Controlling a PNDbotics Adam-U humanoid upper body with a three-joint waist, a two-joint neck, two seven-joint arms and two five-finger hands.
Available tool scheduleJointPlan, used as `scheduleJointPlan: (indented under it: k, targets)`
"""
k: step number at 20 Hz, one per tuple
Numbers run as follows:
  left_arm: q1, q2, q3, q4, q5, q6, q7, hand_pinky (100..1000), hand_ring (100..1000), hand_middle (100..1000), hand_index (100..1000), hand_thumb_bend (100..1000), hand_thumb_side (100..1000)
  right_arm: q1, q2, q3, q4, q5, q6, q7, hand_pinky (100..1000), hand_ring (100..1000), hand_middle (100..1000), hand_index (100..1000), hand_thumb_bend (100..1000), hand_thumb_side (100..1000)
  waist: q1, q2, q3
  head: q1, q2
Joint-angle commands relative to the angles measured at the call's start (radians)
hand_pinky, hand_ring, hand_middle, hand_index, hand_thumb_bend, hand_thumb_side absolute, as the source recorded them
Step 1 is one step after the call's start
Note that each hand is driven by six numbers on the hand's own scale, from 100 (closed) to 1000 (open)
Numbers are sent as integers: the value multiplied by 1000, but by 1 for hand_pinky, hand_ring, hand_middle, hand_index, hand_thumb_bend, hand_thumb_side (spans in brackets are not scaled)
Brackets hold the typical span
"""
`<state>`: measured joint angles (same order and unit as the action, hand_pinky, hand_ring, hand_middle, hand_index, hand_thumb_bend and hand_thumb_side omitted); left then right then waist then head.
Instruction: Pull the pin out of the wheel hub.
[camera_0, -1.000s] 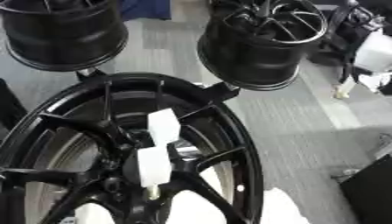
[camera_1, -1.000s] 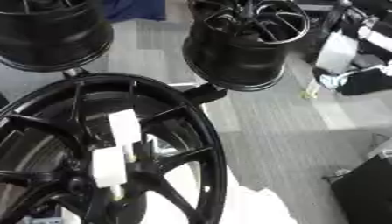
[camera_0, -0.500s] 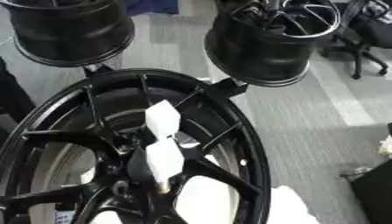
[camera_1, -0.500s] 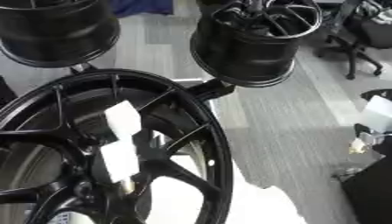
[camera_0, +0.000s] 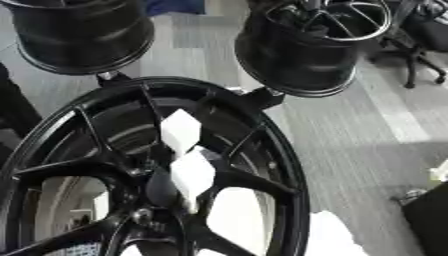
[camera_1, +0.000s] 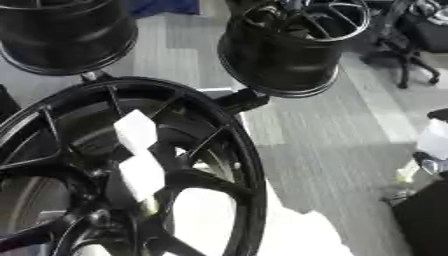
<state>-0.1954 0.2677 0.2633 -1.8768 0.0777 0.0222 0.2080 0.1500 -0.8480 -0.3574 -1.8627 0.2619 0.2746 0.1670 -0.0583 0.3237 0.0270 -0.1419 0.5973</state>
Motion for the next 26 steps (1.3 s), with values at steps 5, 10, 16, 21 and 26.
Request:
scheduleJointPlan:
  k: [5,10,16,21,26]
  targets:
    - [-6,15,8,-15,-2,-4,-5,801,724,608,797,100,687,0,-10,-19,12,43,-37,-93,1000,1000,1000,1000,100,735,2,-12,5,6,1]
    - [-6,14,7,-15,-2,-4,-6,802,725,608,796,100,687,-5,-1,-22,14,33,-34,-133,913,899,840,884,100,524,3,-13,6,6,3]
    - [-6,14,6,-17,-2,-3,-8,802,725,607,796,100,685,-6,0,-12,-17,-72,46,-247,857,744,660,770,100,248,1,-15,6,6,2]
    - [-6,14,6,-20,-3,-3,-8,802,726,607,795,100,682,-2,4,0,-62,-83,38,-220,849,733,648,765,100,260,1,-18,6,7,5]
    - [-7,15,5,-23,-4,-3,-8,802,726,607,795,100,680,-1,10,8,-93,-93,37,-216,843,726,642,762,100,332,2,-19,7,9,3]
